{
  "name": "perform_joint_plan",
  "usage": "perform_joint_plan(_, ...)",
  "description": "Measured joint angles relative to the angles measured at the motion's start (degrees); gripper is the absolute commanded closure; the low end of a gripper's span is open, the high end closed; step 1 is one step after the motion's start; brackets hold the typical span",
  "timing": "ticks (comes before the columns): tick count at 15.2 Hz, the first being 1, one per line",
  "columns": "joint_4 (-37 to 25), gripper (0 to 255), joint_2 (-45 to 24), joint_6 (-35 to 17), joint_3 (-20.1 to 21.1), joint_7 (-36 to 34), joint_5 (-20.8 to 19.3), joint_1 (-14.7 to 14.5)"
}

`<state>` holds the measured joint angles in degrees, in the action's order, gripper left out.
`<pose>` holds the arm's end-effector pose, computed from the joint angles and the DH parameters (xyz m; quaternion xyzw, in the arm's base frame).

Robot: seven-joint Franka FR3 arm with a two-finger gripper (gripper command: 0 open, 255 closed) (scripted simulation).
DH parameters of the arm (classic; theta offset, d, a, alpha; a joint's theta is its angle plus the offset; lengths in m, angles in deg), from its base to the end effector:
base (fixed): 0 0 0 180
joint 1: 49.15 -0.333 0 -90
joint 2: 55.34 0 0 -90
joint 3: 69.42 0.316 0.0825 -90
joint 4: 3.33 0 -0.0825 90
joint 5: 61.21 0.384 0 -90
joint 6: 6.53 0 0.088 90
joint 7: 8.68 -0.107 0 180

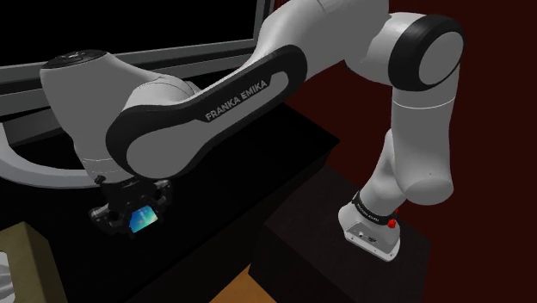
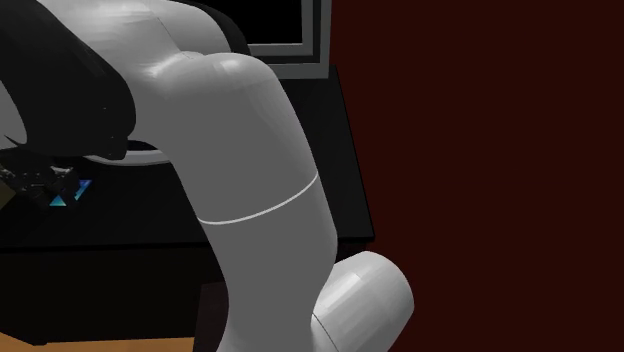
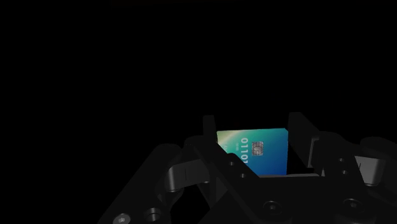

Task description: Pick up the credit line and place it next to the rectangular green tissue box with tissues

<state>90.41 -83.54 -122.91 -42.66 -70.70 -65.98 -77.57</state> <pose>0.4155 0.5239 0.3535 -0.9953 0.0618 0.0718 0.0184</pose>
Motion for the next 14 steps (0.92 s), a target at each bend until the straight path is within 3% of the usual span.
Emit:
perform_joint_plan(6, 0.4, 255, -0.2, -0.6, 0.0, 0.0, -0.1, 0.0)
perform_joint_plan(7, 0.4, 0, -0.2, -0.6, 0.0, 0.0, -0.1, 0.0)
perform_joint_plan(14, 0.0, 0, 0.2, 0.1, 0.0, 0.1, 0.1, 0.1)
